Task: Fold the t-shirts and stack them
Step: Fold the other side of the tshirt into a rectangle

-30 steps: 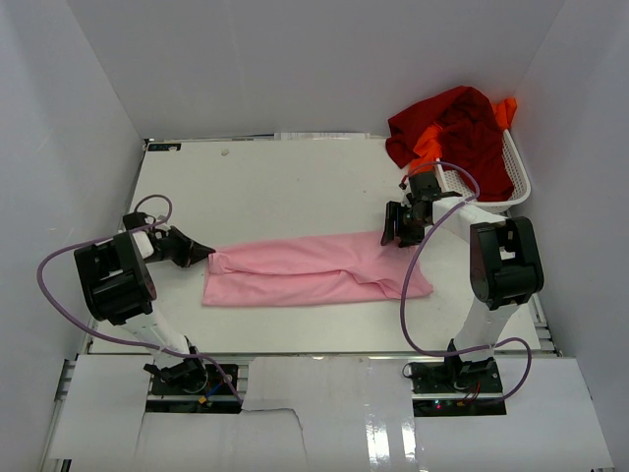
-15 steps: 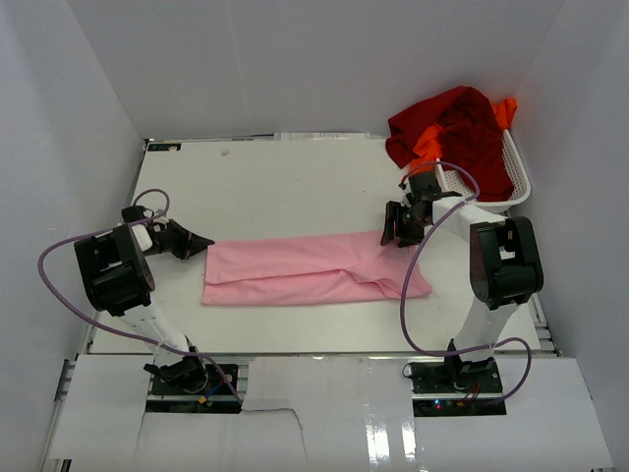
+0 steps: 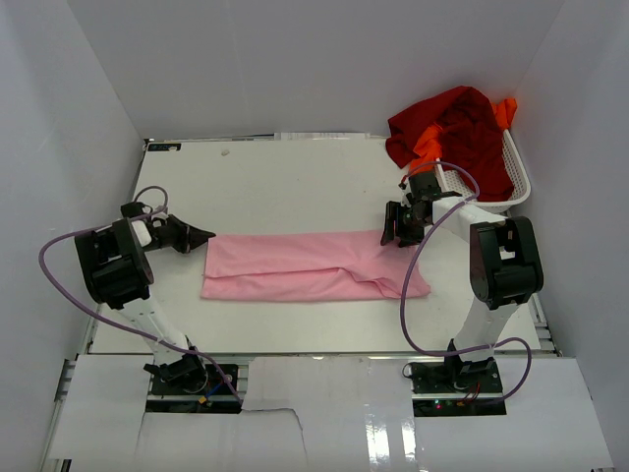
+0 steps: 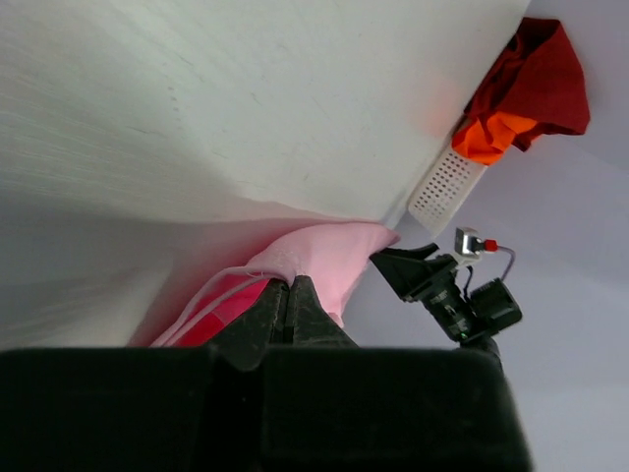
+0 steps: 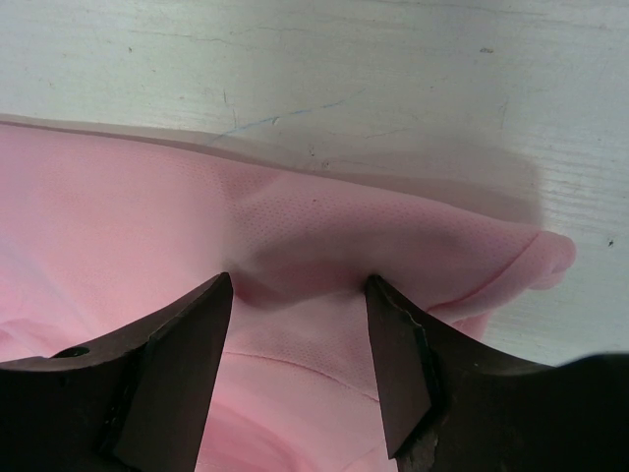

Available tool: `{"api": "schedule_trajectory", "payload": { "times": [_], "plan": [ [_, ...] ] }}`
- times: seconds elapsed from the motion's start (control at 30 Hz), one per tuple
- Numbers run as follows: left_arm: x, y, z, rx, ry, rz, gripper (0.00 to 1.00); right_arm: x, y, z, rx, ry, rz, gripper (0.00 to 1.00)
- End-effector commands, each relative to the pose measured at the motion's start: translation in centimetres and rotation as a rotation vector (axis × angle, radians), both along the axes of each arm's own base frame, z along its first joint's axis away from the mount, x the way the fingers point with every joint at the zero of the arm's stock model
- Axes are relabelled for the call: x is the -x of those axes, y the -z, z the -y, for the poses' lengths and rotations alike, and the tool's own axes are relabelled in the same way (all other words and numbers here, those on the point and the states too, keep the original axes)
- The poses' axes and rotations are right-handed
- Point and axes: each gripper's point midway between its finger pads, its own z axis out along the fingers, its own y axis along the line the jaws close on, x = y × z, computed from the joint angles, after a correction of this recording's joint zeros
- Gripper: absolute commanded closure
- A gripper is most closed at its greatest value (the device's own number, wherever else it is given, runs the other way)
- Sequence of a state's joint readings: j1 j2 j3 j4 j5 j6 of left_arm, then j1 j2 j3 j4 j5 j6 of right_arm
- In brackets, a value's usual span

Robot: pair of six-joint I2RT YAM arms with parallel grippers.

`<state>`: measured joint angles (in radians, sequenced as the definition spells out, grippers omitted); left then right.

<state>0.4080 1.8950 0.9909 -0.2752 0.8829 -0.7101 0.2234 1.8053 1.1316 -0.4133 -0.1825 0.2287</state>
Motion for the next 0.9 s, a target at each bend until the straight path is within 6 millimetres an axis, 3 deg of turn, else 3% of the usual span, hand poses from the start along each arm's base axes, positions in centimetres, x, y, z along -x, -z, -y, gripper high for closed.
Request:
{"api": "schedule_trajectory", "payload": {
  "times": [0.0, 0.23, 0.63, 0.73, 0.87],
  "plan": [
    [-1.1, -3.2, 0.8, 0.085, 0.035, 0.083, 1.00, 0.0, 0.9, 0.3, 0.014, -0.001, -0.016, 0.37],
    [-1.5, -5.4, 1.0, 0.134, 0.044, 0.112, 1.00, 0.1, 1.2, 0.3, 0.017, -0.001, -0.025, 0.37],
    [-3.0, -6.8, 0.7, 0.182, 0.043, 0.124, 1.00, 0.2, 1.3, 0.5, 0.027, 0.003, -0.027, 0.37],
    [-3.8, -6.7, 0.4, 0.172, 0.040, 0.132, 0.99, 0.2, 1.4, 0.6, 0.031, 0.005, -0.028, 0.37],
    [-4.5, -4.7, 0.0, 0.170, 0.043, 0.106, 0.98, -0.2, 1.4, 0.6, 0.036, 0.004, -0.025, 0.37]
  ]
}}
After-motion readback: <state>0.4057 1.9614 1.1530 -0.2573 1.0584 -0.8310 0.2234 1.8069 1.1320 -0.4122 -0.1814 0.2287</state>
